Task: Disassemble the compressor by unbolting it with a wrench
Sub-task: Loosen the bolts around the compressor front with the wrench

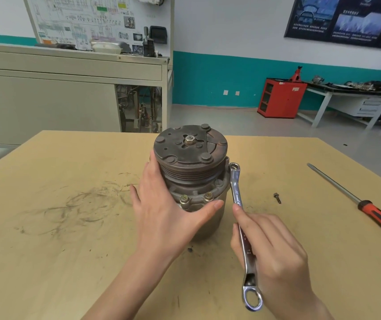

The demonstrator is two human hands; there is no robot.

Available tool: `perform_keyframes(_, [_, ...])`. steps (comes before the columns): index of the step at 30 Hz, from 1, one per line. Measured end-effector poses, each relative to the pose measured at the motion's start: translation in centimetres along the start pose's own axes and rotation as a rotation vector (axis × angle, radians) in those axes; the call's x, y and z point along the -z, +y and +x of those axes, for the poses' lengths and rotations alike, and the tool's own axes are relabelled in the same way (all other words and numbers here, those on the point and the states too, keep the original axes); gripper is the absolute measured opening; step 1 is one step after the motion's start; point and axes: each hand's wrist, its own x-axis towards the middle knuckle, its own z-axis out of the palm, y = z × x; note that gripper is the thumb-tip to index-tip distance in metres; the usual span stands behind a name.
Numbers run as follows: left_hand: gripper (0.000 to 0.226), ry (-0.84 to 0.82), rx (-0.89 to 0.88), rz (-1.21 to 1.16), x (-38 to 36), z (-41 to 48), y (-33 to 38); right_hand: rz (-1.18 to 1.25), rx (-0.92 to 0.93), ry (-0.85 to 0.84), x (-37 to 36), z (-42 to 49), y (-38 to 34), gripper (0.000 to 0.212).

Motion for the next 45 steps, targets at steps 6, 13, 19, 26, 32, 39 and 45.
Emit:
perform_keyframes(6, [0.132,0.012,0.002,0.007,-0.2,-0.1,0.1,0.098,-0.052,-0.014,-0.3,0.4,-0.4,0.029])
perform_keyframes(13, [0.126,0.041,0.010,-0.013,-0.4,-0.1,0.5,0.235,-0.172,0.044,-0.4,-0.2,-0.4,0.021])
perform_keyframes(19, [0.124,0.057,-0.002,-0.073,-0.7,0.1,0.3,0.287,-0.242,0.072,-0.3,0.2,-1.1,0.021])
perform_keyframes(26, [0.121,0.038,-0.016,-0.123,-0.4,0.6,-0.3,0.608,-0.335,0.070,-0.1,-0.6,0.1,0.018])
perform_keyframes(32, [0.115,-0.057,-0.040,-0.199,0.8,1.5,-1.5,1.101,-0.451,-0.095,0.0,-0.3,5.3,0.026])
perform_keyframes(39, [0.111,-0.079,-0.054,-0.214,0.8,1.6,-1.9,1.792,-0.842,-0.309,-3.2,2.9,9.6,0.010])
perform_keyframes(45, [0.110,-0.070,-0.055,-0.201,0.8,1.6,-2.0,2.013,-0.959,-0.725,-7.2,7.0,12.2,0.027])
